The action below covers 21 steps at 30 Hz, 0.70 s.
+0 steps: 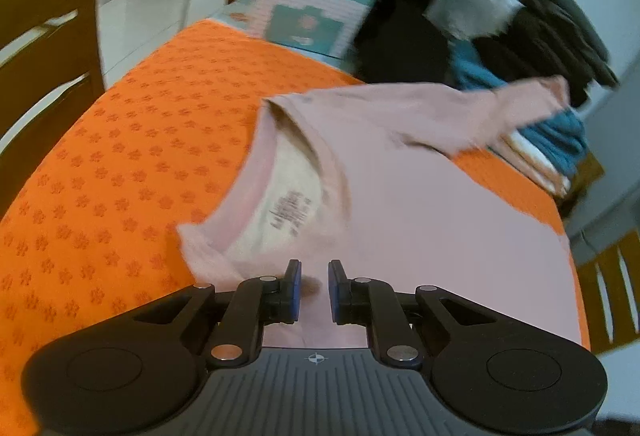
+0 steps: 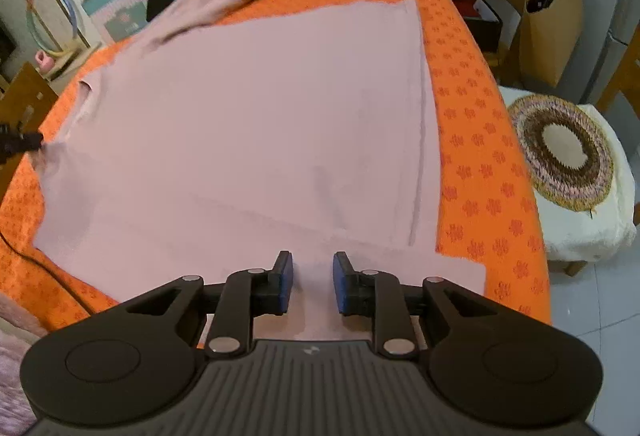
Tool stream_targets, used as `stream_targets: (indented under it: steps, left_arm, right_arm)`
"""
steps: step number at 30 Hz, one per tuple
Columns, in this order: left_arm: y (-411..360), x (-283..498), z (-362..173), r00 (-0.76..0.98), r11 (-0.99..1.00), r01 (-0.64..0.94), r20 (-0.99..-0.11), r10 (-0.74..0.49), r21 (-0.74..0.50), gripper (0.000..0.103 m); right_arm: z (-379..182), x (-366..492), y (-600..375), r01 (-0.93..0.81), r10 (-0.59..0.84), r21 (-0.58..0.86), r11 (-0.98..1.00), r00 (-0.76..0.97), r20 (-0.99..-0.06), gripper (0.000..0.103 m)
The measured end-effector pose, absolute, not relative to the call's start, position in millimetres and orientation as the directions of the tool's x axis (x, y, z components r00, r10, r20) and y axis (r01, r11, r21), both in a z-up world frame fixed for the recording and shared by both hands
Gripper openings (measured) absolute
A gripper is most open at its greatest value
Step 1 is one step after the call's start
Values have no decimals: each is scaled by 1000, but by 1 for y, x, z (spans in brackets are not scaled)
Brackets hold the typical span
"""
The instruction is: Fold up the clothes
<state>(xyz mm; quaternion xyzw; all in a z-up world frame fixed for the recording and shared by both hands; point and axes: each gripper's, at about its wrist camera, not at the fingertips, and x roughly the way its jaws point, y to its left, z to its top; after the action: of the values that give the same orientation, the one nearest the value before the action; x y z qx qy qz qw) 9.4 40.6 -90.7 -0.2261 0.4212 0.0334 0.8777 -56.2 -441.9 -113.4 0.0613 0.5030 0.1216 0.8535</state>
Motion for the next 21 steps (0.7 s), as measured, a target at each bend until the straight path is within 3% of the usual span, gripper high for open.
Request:
stream_targets:
  steps: [7, 13, 21]
  left_arm:
    - [63, 21, -116, 589, 848, -387, -804, -74, -361, 15]
    - [74, 18, -123, 606, 814, -411, -790, -92, -410, 14]
    - [75, 17, -103, 602, 812, -413, -793, -97, -412, 32]
  right_arm:
    - [-119, -58, -441, -142, 264, 224, 964, 455, -850, 27]
    - [-113, -55, -437, -144, 244, 200, 969, 454, -857, 32]
    - [-70, -30, -434, -136, 238, 196, 971, 515, -823, 37]
